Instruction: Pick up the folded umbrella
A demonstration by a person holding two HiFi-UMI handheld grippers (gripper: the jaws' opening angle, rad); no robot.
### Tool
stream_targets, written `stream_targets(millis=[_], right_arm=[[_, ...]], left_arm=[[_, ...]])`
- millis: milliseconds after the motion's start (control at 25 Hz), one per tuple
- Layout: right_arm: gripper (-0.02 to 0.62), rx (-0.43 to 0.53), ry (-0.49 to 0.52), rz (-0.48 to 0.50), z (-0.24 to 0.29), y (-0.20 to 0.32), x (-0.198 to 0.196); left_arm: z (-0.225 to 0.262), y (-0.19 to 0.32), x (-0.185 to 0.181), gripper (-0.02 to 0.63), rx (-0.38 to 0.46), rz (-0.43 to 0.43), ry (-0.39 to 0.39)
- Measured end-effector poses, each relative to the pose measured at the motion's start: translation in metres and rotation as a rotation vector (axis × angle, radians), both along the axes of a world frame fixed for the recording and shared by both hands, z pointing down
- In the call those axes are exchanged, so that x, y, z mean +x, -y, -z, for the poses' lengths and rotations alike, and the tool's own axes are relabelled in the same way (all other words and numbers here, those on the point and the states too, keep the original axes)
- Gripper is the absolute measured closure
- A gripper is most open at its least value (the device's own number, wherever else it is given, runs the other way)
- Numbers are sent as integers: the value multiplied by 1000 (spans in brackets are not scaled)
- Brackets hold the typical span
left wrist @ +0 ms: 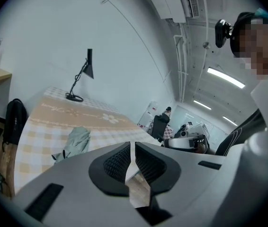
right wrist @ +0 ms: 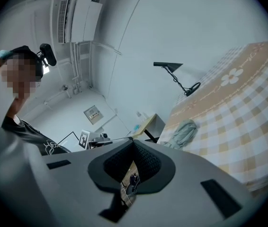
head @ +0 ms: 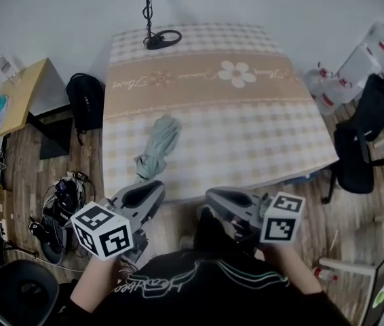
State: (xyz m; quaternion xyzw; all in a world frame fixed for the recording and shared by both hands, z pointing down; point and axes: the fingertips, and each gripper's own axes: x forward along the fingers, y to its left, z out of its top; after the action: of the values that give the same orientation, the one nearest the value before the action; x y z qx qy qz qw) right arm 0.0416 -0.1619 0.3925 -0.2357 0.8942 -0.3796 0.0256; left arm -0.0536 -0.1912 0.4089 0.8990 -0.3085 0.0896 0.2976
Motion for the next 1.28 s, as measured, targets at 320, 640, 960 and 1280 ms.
stream_targets(millis=[320, 640, 960, 1280], right_arm=[[584, -40, 10, 48, -11, 59, 11], [584, -83, 16, 73, -24, 113, 23], [584, -124, 39, 116, -32, 150, 21], [584, -161, 28, 138, -45, 173, 23]], left_arm=[[-23, 51, -5, 536, -49, 76, 69], [-60, 98, -10, 407, -76, 102, 231], [-107, 124, -16, 350, -121, 73, 386], [-156, 138, -29, 316, -167, 63, 542]])
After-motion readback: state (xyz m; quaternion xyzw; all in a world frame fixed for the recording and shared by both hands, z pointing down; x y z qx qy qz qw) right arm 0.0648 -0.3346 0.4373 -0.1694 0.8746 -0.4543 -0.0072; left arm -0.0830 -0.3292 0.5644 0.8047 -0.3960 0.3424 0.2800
